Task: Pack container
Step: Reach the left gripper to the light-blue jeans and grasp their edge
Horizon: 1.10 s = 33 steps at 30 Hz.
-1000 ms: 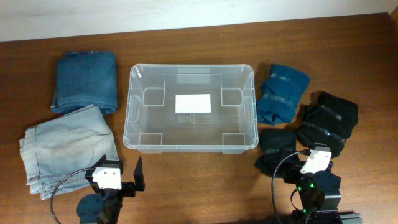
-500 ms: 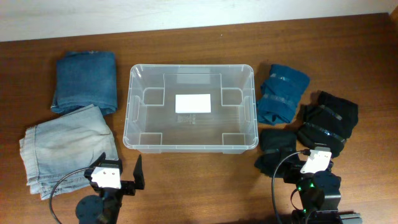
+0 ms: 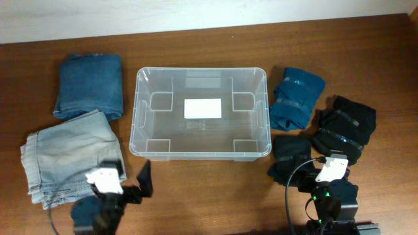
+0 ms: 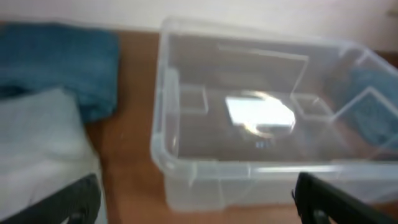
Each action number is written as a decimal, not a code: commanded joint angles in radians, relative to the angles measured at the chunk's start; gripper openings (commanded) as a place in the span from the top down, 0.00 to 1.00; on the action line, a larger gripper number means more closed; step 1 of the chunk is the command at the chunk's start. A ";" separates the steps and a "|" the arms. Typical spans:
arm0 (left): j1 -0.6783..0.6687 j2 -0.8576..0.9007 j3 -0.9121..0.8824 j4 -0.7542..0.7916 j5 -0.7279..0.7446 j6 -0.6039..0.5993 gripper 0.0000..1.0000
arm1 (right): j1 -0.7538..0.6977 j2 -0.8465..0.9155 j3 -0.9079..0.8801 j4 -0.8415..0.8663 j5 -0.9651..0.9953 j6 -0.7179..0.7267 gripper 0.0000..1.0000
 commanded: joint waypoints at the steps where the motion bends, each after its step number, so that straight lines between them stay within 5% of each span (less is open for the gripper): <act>1: -0.003 0.224 0.256 -0.053 -0.083 -0.034 0.01 | -0.008 -0.009 -0.008 0.002 -0.002 0.000 0.02; 8: -0.001 0.673 0.830 -0.312 -0.055 0.016 0.01 | -0.008 -0.008 -0.008 0.002 -0.002 0.000 0.02; 12: 0.057 0.811 0.995 -0.481 -0.224 -0.125 0.01 | -0.008 -0.008 -0.008 0.002 -0.002 0.000 0.02; 25: 0.752 1.055 0.998 -0.682 -0.043 -0.161 0.00 | -0.008 -0.008 -0.008 0.002 -0.002 0.000 0.02; 33: 0.907 1.266 0.973 -0.659 -0.018 -0.005 0.01 | -0.008 -0.008 -0.008 0.002 -0.002 0.000 0.02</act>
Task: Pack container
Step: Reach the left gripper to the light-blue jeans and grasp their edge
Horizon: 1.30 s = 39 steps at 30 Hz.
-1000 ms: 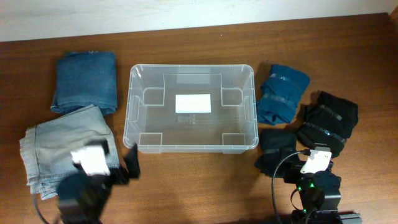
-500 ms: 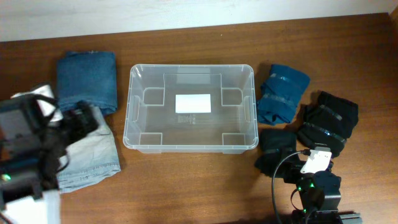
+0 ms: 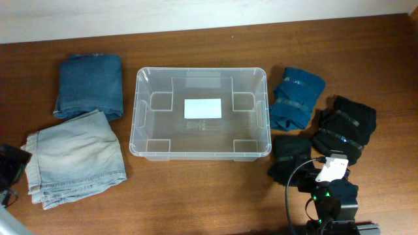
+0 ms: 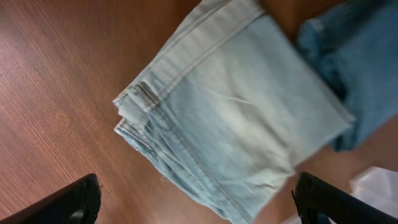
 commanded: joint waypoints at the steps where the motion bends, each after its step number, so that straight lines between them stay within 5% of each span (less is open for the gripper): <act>1: 0.030 0.109 -0.018 -0.005 0.037 0.113 0.01 | -0.008 -0.008 -0.008 0.002 -0.002 0.000 0.02; 22: 0.318 0.490 -0.076 -0.038 0.321 0.430 0.01 | -0.008 -0.008 -0.008 0.002 -0.002 0.000 0.02; 39: 0.255 0.631 -0.084 0.120 0.373 0.394 0.01 | -0.008 -0.009 -0.008 0.002 -0.002 0.000 0.02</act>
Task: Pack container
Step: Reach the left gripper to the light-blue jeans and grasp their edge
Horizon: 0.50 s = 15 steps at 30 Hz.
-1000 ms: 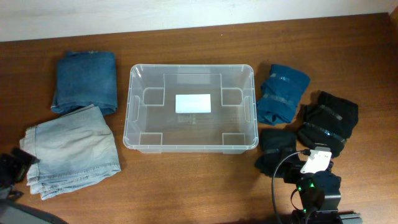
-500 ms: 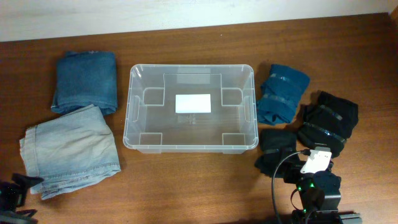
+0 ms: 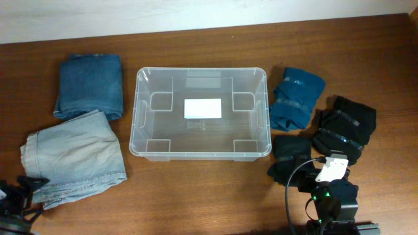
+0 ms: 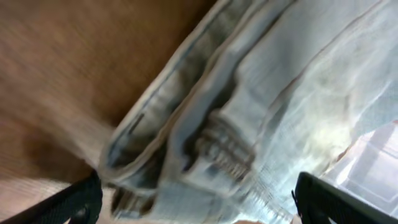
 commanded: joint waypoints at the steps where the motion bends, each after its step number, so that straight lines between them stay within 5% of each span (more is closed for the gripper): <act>1: -0.039 0.065 -0.019 0.043 0.004 -0.008 0.03 | -0.008 -0.009 -0.008 0.002 -0.002 0.000 0.02; 11: -0.112 0.076 -0.029 0.059 -0.006 -0.008 0.47 | -0.008 -0.008 -0.008 0.002 -0.002 0.000 0.02; 15: -0.111 0.076 -0.029 0.051 0.033 -0.008 0.74 | -0.008 -0.008 -0.008 0.002 -0.002 0.000 0.02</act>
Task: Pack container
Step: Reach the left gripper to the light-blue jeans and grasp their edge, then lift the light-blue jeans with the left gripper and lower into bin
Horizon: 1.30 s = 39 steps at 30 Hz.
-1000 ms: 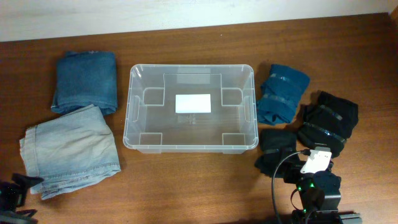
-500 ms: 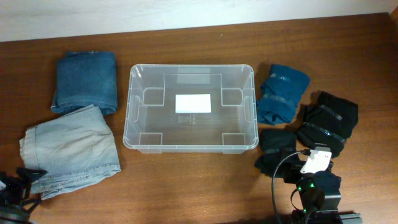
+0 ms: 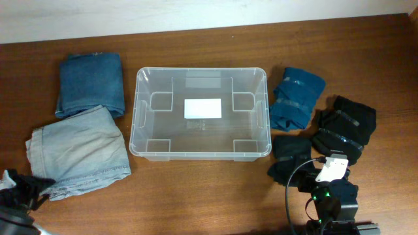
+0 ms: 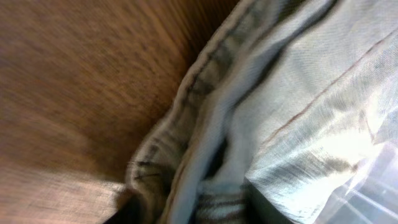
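The clear plastic container (image 3: 199,155) stands open at the table's middle. To its left lie folded light-blue jeans (image 3: 78,150), and behind them folded dark-blue jeans (image 3: 89,83). My left gripper (image 3: 31,188) is at the light jeans' front-left corner. The left wrist view shows the hem of the light jeans (image 4: 298,93) bunched right at the gripper (image 4: 199,214), which is shut on the fabric. My right gripper (image 3: 324,164) rests at the front right. Its fingers do not show against the black cloth.
Right of the container lie a folded teal garment (image 3: 297,96) and black garments (image 3: 343,127), with one black piece (image 3: 290,156) beside the right arm. A pale wall runs along the table's far edge.
The left gripper's fingers stood open around the light jeans' corner; now they are shut on the hem. The jeans have shifted slightly to the right. The right arm has not moved.
My left gripper was open in front of the container, facing it. It then hung open at the table's left edge, over the light jeans. After that it was at their front-left corner, still open, and now grips that corner.
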Each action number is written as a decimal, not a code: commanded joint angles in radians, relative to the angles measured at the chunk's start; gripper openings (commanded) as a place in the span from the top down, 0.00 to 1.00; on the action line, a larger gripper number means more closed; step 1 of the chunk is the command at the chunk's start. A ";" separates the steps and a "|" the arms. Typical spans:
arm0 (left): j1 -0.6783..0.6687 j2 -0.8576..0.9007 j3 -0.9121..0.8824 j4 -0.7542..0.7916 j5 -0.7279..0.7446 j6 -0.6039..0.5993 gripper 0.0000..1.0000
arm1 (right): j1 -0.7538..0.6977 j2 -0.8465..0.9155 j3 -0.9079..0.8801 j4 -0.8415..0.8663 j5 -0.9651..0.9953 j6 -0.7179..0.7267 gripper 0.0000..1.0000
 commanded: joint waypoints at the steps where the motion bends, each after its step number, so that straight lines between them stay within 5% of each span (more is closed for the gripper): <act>1: -0.018 0.039 -0.024 -0.006 0.054 0.009 0.78 | -0.008 -0.008 -0.008 0.002 -0.002 0.000 0.02; 4: -0.018 0.038 -0.024 -0.024 0.083 0.009 0.99 | -0.008 -0.008 -0.008 0.002 -0.002 0.000 0.02; 12: -0.012 -0.058 -0.001 -0.119 0.285 0.009 1.00 | -0.008 -0.008 -0.008 0.002 -0.002 0.000 0.02; 23: -0.063 -0.536 0.202 -0.304 0.441 0.024 1.00 | -0.008 -0.008 -0.008 0.002 -0.002 0.000 0.02; 31: -0.287 -0.759 0.318 -0.219 0.585 -0.114 1.00 | -0.008 -0.008 -0.008 0.002 -0.002 0.000 0.02; 39: -0.689 -0.842 0.364 0.152 0.603 -0.344 1.00 | -0.008 -0.008 -0.008 0.002 -0.002 0.000 0.02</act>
